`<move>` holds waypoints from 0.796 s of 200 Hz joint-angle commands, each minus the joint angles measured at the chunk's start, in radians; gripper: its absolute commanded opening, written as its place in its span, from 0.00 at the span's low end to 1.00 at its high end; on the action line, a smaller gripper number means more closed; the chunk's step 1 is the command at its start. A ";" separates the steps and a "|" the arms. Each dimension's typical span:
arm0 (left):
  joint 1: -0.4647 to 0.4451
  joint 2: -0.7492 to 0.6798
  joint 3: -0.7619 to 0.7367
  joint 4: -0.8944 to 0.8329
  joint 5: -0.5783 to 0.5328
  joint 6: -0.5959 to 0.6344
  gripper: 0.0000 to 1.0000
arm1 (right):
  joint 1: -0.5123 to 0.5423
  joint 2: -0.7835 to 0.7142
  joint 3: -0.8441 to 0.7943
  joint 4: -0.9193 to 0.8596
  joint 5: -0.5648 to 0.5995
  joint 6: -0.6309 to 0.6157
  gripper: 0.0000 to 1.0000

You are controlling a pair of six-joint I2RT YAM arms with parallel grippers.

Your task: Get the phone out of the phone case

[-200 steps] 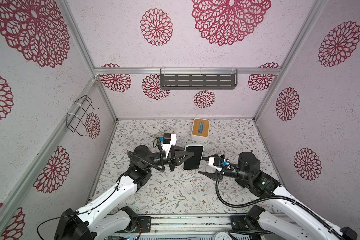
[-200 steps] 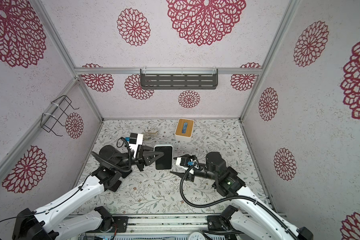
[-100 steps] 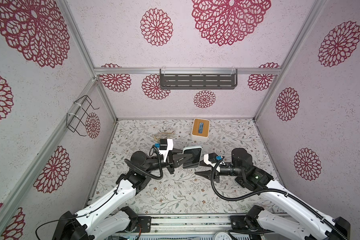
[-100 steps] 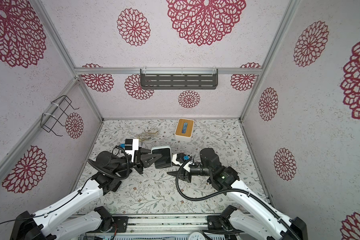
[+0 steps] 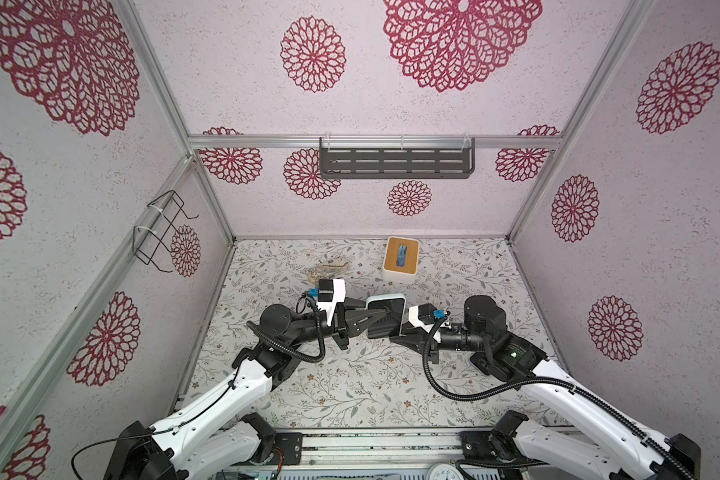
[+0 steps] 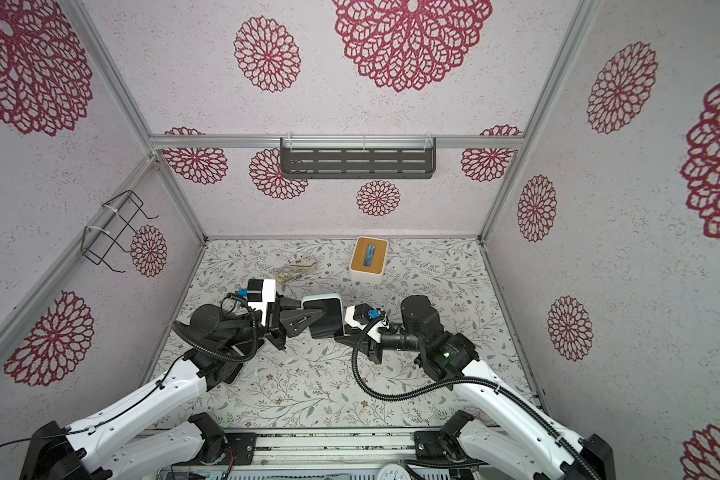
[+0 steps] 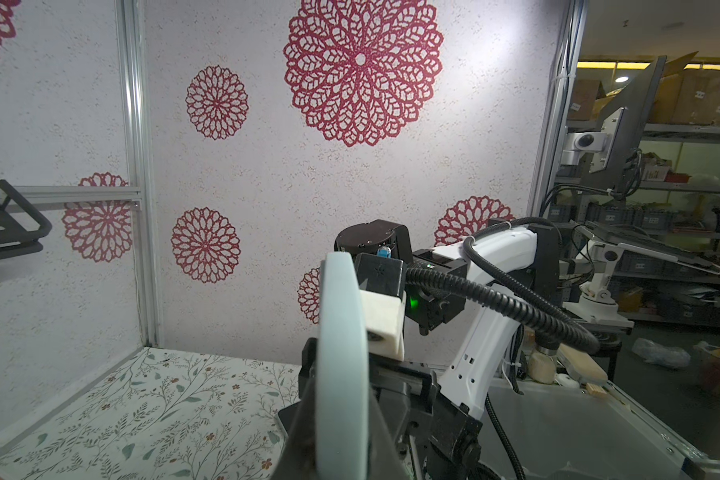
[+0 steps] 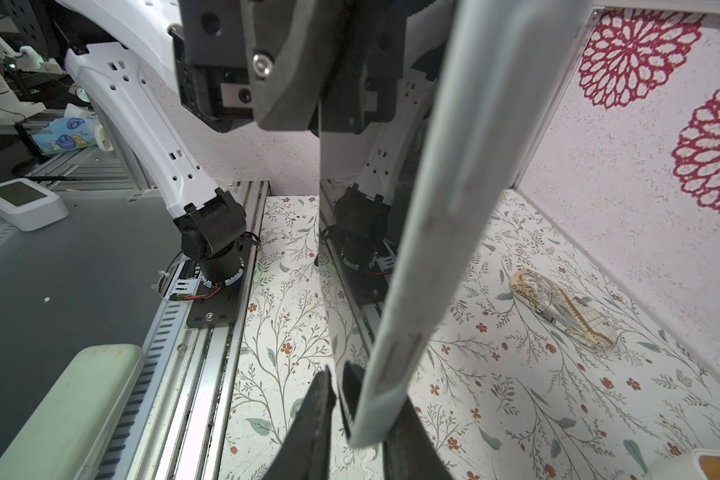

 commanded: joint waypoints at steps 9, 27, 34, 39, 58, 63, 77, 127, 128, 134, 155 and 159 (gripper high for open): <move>-0.004 0.006 0.008 0.074 -0.036 0.013 0.00 | 0.006 -0.009 0.001 0.046 -0.065 0.000 0.14; -0.003 0.009 0.009 0.074 -0.044 0.008 0.00 | 0.006 -0.011 -0.009 0.052 -0.070 -0.010 0.10; -0.004 0.013 0.010 0.079 -0.047 -0.001 0.00 | 0.006 -0.011 -0.012 0.055 -0.070 -0.015 0.09; -0.003 0.014 0.011 0.081 -0.051 -0.007 0.00 | 0.006 -0.012 -0.014 0.055 -0.070 -0.021 0.08; -0.002 0.027 0.021 0.078 -0.086 -0.046 0.00 | 0.006 -0.020 -0.027 0.061 -0.065 -0.057 0.05; -0.001 0.030 0.028 0.073 -0.102 -0.065 0.00 | 0.007 -0.024 -0.033 0.069 -0.056 -0.067 0.04; 0.002 0.049 0.061 0.020 -0.145 -0.114 0.00 | 0.006 -0.040 -0.056 0.101 -0.029 -0.109 0.00; 0.027 0.116 0.103 0.014 -0.264 -0.380 0.00 | 0.008 -0.084 -0.146 0.308 0.178 -0.283 0.00; 0.027 0.118 0.104 0.015 -0.263 -0.384 0.00 | 0.008 -0.083 -0.148 0.313 0.182 -0.285 0.00; 0.026 0.126 0.109 0.013 -0.263 -0.398 0.00 | 0.008 -0.081 -0.152 0.342 0.206 -0.295 0.00; 0.021 0.161 0.140 0.013 -0.230 -0.449 0.00 | 0.008 -0.052 -0.145 0.413 0.247 -0.329 0.00; 0.021 0.167 0.144 0.013 -0.228 -0.458 0.00 | 0.008 -0.043 -0.141 0.418 0.253 -0.341 0.00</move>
